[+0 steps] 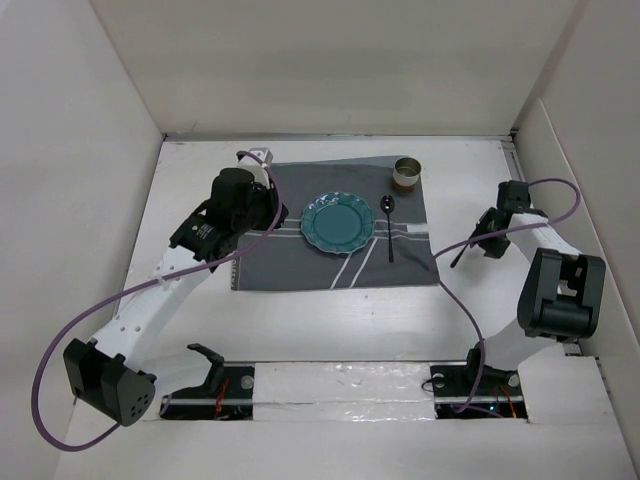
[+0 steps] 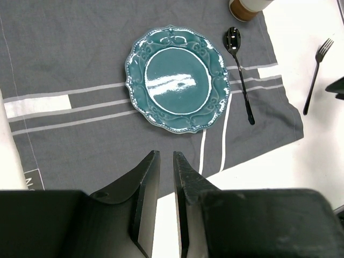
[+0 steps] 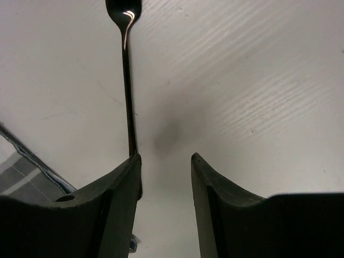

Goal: Set the dinner table for one person

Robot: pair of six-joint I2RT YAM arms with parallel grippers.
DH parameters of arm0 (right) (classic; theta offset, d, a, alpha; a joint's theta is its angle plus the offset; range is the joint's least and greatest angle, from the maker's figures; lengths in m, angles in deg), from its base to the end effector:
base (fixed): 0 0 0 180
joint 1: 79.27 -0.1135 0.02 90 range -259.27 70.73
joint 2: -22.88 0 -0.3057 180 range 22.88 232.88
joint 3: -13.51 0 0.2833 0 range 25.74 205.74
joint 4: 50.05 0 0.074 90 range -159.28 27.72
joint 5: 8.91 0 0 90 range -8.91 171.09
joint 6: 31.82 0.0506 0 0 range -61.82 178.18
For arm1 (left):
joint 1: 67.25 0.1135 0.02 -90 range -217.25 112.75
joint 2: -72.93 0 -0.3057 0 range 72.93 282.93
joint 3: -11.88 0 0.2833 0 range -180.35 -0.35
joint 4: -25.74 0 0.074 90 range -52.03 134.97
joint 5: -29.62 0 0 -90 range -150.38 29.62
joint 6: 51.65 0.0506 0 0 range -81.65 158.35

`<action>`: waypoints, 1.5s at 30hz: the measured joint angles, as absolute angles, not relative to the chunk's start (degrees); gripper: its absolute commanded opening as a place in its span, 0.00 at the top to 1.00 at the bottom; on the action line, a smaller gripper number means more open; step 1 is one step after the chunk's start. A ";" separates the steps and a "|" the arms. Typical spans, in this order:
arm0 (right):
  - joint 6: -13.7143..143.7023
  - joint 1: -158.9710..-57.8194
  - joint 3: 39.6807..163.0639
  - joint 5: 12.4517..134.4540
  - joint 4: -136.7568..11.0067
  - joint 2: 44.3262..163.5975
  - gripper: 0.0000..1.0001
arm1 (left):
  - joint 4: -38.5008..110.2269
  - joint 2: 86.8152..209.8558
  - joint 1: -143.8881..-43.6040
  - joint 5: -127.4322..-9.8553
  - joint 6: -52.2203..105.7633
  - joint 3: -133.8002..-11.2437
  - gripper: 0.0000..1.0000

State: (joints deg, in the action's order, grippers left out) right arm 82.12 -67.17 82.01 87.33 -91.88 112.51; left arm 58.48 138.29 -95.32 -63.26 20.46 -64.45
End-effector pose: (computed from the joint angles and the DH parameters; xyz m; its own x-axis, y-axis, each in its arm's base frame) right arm 0.3301 -0.0764 0.2064 -0.6918 0.5609 -0.4548 0.5880 0.8031 0.0960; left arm 0.2515 -0.1370 0.3991 -0.4684 -0.0979 -0.8781 0.3859 0.8714 -0.3030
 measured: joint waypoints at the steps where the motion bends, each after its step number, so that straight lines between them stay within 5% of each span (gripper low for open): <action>1: 81.82 -67.15 82.69 86.85 -91.80 113.86 0.54 | 58.48 138.29 -95.32 -63.37 20.46 -64.45 0.86; 28: 79.35 -69.53 98.31 88.23 -96.54 130.84 0.76 | 58.46 134.97 -95.32 -62.23 20.50 -63.31 0.85; 31: 78.89 -70.25 99.25 88.67 -97.57 131.48 1.00 | 58.41 134.42 -95.32 -62.23 20.48 -63.31 0.85; 40: 79.15 -73.01 100.35 89.93 -101.06 128.02 1.00 | 58.74 133.53 -95.32 -62.23 20.64 -63.55 0.79; 45: 79.28 -81.53 112.37 89.41 -105.59 122.58 1.00 | 59.66 133.88 -95.32 -62.36 20.72 -66.61 0.76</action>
